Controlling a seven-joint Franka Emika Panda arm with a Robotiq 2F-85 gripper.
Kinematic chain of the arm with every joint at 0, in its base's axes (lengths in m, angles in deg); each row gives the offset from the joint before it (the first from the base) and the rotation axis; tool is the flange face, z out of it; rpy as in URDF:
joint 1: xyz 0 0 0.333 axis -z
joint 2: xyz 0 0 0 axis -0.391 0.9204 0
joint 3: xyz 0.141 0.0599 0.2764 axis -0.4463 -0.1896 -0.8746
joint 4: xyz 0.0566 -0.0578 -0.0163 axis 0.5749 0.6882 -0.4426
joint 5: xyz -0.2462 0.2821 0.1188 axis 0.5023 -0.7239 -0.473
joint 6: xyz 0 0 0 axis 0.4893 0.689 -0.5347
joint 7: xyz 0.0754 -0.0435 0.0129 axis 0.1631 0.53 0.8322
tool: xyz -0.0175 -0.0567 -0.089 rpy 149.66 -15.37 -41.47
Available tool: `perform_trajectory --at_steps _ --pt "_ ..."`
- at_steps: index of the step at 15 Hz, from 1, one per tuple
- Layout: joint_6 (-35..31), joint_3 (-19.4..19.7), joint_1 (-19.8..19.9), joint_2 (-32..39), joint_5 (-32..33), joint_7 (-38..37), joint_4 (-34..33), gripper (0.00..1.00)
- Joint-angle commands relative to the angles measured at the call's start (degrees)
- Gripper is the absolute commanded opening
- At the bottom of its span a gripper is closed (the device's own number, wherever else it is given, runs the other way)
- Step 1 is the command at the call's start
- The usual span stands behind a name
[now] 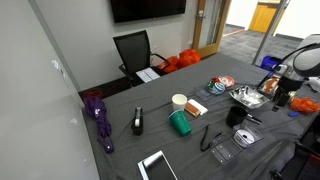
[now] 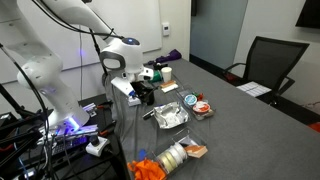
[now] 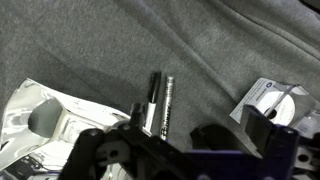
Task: Put the blue marker in the black mug.
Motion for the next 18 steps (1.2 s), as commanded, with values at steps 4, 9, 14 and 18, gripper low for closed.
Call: perform_trajectory --at_steps 4,9,14,18 --pt "0.2 -1.7 1.0 -0.2 0.1 -1.2 -0.2 1.00" --pt "-4.9 -0.7 0.3 -0.1 -6.0 6.2 2.2 1.00" --pt "-14.4 0.6 -1.2 2.2 -16.6 18.7 4.9 1.00" --pt "-15.5 0.9 -2.9 3.3 -35.7 34.2 4.0 1.00"
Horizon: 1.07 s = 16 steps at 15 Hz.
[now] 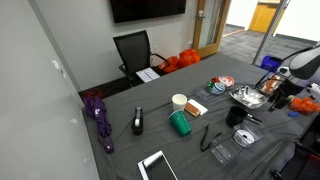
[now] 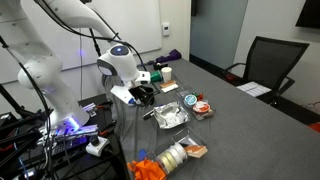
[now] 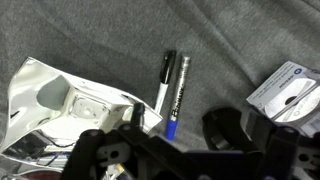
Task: Put the blue marker in the black mug.
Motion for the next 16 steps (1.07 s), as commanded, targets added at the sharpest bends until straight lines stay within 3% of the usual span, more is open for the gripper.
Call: perform_trajectory --at_steps 1,6,16 --pt "-1.1 0.8 -1.8 1.2 -16.2 14.2 -0.1 1.00" --pt "-0.2 0.0 -2.0 5.8 -35.9 29.4 -1.8 1.00" --pt "-0.5 -2.5 -1.5 18.5 -55.4 47.0 -7.9 1.00"
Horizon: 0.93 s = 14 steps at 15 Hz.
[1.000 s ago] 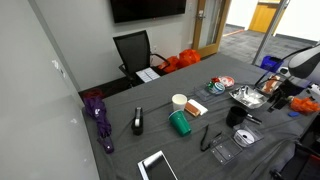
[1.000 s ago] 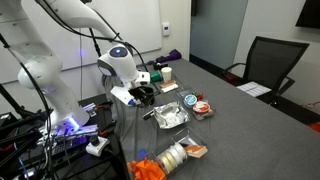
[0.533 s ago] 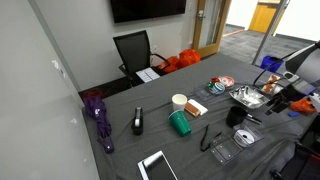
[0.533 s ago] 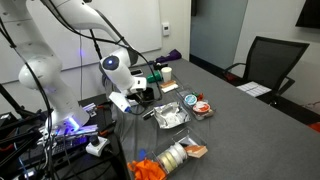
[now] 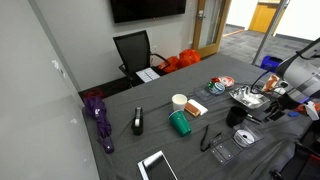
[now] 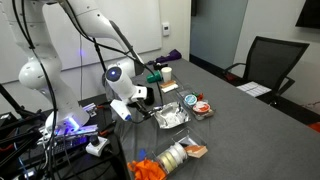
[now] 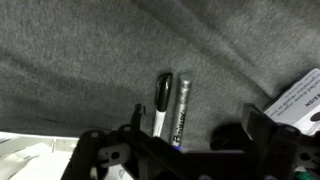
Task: Put the blue marker in the black mug.
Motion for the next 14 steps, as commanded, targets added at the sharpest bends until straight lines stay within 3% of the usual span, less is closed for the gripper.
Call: perform_trajectory --at_steps 1,3,4,6,10,14 --pt "-0.2 -1.4 0.2 5.2 -7.2 7.1 -3.9 1.00" --pt "0.2 -1.8 0.1 7.2 -9.9 8.9 -5.4 0.99" --pt "0.3 -2.1 0.1 8.0 -11.4 10.0 -6.1 0.74" --pt "0.7 -2.6 0.0 9.7 -13.6 11.4 -7.3 0.71" --pt "1.5 -3.9 -0.3 11.4 -15.6 10.8 -8.6 0.42" --pt "0.9 -4.5 -0.9 10.4 -14.6 8.9 -8.2 0.38"
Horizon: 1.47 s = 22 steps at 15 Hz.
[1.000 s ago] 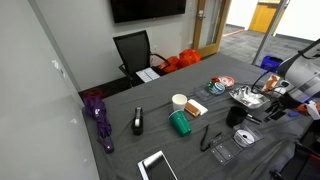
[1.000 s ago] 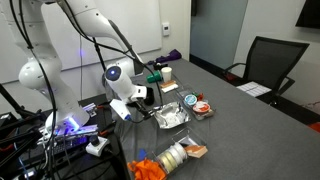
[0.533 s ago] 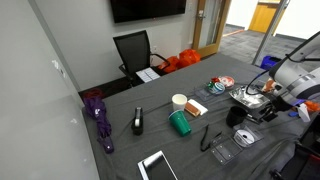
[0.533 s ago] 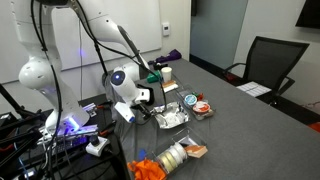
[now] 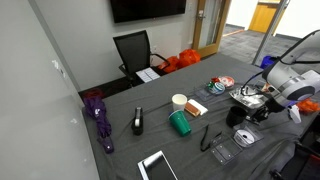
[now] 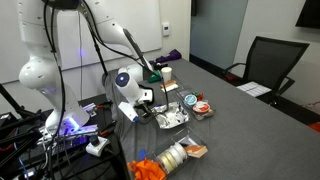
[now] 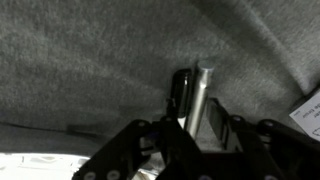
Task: Put the blue marker in the black mug.
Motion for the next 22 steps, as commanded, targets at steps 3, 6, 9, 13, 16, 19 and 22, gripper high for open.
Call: perform_trajectory --at_steps 3,6,9,13,16,19,22 --pt "-0.6 -0.8 -0.8 0.0 -0.9 0.0 -0.1 0.42" --pt "-1.4 -0.7 -1.2 0.8 -1.4 0.7 -0.5 0.39" --pt "-2.0 -0.7 -1.4 1.5 -1.7 0.8 -0.9 0.29" --pt "-2.9 -0.6 -1.5 2.2 -2.7 1.6 -1.6 0.23" --pt "-3.5 -0.5 -1.5 3.6 -3.2 1.5 -2.3 0.04" --pt "-3.5 -0.5 -1.5 2.9 -2.4 0.9 -1.7 0.04" --pt "-3.0 -0.5 -1.5 1.4 -1.4 0.3 -0.5 0.04"
